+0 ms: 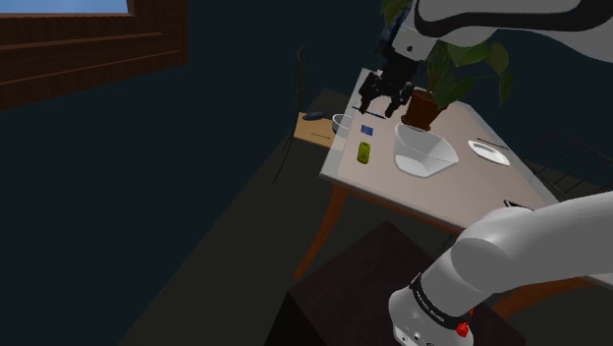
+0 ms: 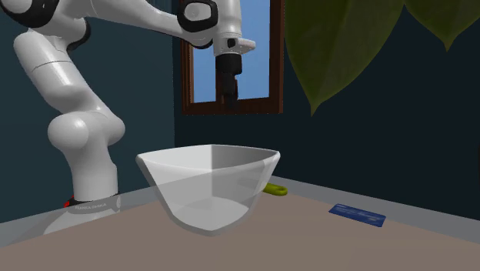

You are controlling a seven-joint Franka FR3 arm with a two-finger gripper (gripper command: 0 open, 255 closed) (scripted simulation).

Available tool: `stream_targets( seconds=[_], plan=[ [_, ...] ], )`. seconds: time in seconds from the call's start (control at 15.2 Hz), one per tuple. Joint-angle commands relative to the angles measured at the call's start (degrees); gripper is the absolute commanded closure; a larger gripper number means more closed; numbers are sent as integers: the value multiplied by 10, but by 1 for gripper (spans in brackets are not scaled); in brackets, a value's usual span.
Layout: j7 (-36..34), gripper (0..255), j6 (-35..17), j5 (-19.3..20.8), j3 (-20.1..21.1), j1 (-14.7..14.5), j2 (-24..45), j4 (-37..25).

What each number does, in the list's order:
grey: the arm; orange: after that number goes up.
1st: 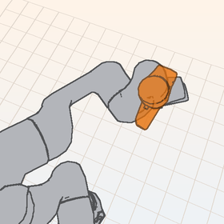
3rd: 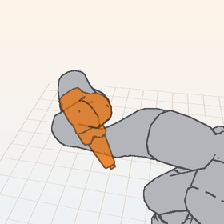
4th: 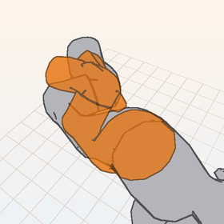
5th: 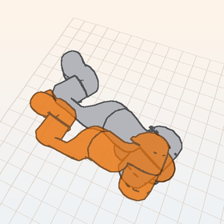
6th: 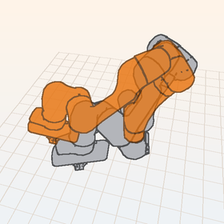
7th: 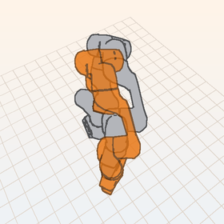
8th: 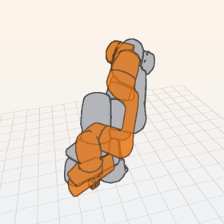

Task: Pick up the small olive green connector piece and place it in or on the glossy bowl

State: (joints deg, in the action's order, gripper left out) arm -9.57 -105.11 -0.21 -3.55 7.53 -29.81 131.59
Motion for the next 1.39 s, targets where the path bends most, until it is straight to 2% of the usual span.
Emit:
stream_targets(
  seconds=[0.0,0.92,1.32],
  plan=[
    [-32,0,-32,3,-2,14,31,6],
    [-230,0,-184,20,-40,99,239,-13],
    [-228,0,-232,17,-41,99,263,12]
  ],
)
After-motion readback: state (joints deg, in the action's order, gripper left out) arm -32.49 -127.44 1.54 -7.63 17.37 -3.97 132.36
